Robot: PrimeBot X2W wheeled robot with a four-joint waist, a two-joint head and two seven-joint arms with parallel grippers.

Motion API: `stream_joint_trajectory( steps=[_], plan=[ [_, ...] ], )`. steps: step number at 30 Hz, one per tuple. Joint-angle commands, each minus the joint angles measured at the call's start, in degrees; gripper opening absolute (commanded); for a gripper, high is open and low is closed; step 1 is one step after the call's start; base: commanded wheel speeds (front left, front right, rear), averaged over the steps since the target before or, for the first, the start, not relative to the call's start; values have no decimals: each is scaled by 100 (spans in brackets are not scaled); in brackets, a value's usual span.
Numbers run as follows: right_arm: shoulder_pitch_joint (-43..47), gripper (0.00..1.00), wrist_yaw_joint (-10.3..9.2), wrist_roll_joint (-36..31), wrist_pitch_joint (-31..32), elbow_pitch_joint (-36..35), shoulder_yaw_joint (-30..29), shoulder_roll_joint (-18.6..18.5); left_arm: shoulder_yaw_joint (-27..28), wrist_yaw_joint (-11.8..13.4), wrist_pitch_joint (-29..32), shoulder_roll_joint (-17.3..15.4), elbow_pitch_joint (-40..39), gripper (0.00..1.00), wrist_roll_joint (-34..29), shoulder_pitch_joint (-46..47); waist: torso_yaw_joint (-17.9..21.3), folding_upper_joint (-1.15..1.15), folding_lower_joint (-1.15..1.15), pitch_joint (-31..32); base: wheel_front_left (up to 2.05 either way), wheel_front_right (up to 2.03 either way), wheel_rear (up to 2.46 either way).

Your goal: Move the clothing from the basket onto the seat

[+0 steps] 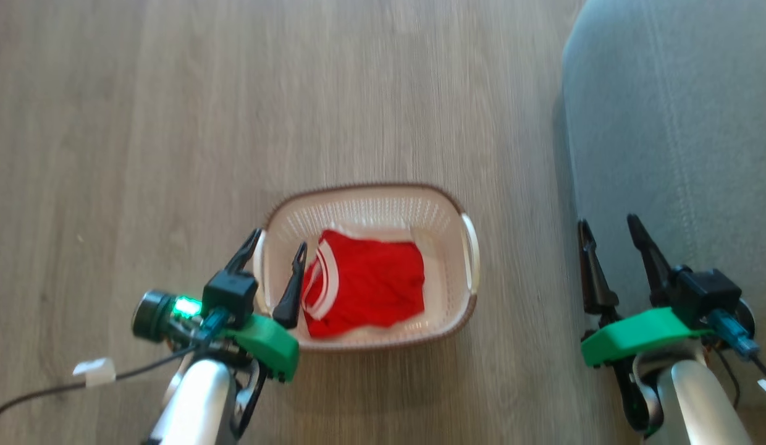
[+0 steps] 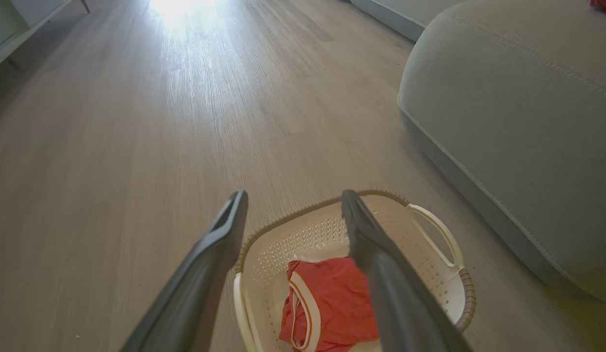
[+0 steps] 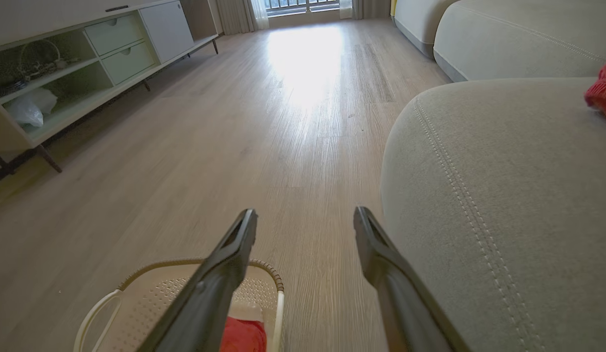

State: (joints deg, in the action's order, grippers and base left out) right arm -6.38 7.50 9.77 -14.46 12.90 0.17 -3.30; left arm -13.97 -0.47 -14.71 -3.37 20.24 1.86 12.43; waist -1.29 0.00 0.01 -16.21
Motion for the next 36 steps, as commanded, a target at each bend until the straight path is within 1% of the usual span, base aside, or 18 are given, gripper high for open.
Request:
stream_joint_trajectory(
  steps=[1,5,9,11,13,14,15,18,23,28,33,36],
  plan=[
    [-159,100,-1,-77,-53,-257,135,33,105,-60,-29,-96,-40,100,-73,295,217,0,-1,-672,0,0,0],
    [-252,100,-1,-97,-53,-484,203,39,127,-304,-29,-141,524,100,47,706,391,0,-1,-1271,0,0,0],
    [-377,100,-1,34,-53,-760,331,41,122,-372,-29,-332,906,100,-82,1214,637,0,-1,-1837,0,0,0],
    [-391,100,-1,123,-53,-876,405,41,-2,-411,-29,-463,1101,100,-238,1443,754,0,-1,-2081,0,0,0],
    [-399,100,-1,396,-53,-946,480,41,-134,-434,-29,-592,1294,100,-386,1659,874,0,-1,-2296,0,0,0],
    [-413,100,-1,503,-53,-980,526,41,-211,-433,-29,-662,1370,100,-474,1768,931,0,-1,-2388,0,0,0],
    [-413,100,-1,503,-53,-980,526,41,-211,-433,-29,-662,1370,100,-474,1768,931,0,-1,-2388,0,0,0],
    [-477,100,-1,644,-53,-1107,687,42,-419,-396,-29,-871,1641,100,-681,2018,1151,0,-1,-2655,0,0,0],
    [-510,100,-1,875,-53,-1298,925,42,-610,-423,-29,-1055,2212,100,-722,2394,1465,0,-1,-2996,0,0,0],
    [-541,100,-1,1051,-53,-1383,1117,42,-766,-411,-29,-1145,2954,100,-793,2842,1703,0,-1,-3239,0,0,0],
    [-581,100,-1,1235,-53,-1457,1241,42,-884,-278,4,-1126,3880,100,-913,3423,1874,0,-1,-3420,0,0,0],
    [-621,100,-1,1283,-53,-1490,1368,42,-1019,-270,116,-1132,4338,100,-1037,3763,1979,0,-1,-3527,0,0,0]
  ],
)
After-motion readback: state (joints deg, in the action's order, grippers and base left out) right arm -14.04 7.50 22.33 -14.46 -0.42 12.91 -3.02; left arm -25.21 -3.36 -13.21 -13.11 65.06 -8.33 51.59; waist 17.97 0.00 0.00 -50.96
